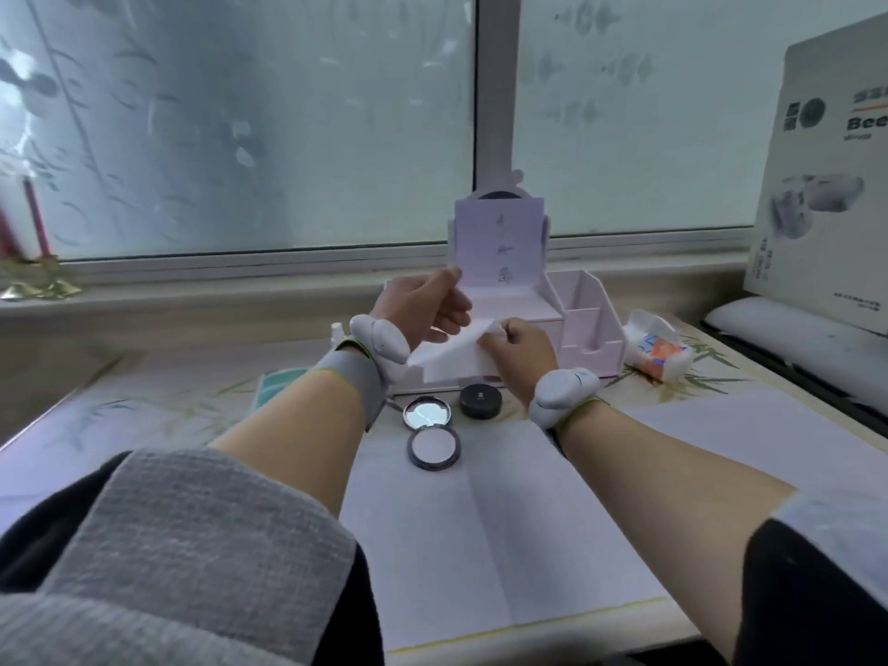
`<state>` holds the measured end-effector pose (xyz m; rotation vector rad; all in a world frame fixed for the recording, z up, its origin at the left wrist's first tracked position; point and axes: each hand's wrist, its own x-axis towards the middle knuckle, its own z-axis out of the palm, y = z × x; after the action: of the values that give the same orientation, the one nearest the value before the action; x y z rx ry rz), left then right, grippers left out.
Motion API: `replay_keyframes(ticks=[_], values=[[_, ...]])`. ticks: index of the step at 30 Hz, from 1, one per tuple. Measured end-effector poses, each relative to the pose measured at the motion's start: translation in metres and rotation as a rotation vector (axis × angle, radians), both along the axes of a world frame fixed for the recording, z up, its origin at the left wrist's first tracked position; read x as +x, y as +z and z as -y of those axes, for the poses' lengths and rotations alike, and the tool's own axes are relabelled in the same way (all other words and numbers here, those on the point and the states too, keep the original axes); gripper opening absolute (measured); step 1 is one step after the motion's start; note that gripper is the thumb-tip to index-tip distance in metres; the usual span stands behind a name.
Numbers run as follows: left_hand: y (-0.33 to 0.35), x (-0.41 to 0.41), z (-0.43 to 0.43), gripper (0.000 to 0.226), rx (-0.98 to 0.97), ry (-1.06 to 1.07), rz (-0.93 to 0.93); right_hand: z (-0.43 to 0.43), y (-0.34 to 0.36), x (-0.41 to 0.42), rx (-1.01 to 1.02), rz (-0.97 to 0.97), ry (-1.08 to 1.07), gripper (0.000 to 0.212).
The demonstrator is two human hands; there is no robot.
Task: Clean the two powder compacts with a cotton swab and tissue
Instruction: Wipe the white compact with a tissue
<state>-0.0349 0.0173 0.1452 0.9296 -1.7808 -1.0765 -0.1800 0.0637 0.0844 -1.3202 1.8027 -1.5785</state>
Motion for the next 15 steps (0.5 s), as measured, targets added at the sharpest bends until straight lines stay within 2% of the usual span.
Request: replay_keyframes(ticks=[2,4,5,7,11,14,15], values=[[-0.012,0.017,0.008,0.030,-0.086,0.104,0.093,0.001,0.000,0.017,0.000,0.179,0.073,0.018],[-0.026,0.032,0.012,0.013,-0.201,0.194,0.281,0.002,-0.002,0.028,0.018,0.236,0.109,0.019],[-0.033,0.038,0.012,0.021,-0.204,0.184,0.324,0.003,-0.003,0.032,0.033,0.247,0.119,0.018],[-0.046,0.047,0.015,0.032,-0.153,0.167,0.344,0.008,-0.006,0.036,0.076,0.234,0.114,0.017],[-0.064,0.052,0.021,0.005,-0.198,0.243,0.415,0.015,-0.004,0.039,0.112,0.290,0.067,0.032],[-0.076,0.047,0.023,0.005,-0.218,0.316,0.396,0.009,-0.004,0.045,0.095,0.340,0.149,0.054],[-0.078,0.044,0.023,0.006,-0.211,0.327,0.373,0.007,-0.007,0.045,0.097,0.329,0.178,0.055]])
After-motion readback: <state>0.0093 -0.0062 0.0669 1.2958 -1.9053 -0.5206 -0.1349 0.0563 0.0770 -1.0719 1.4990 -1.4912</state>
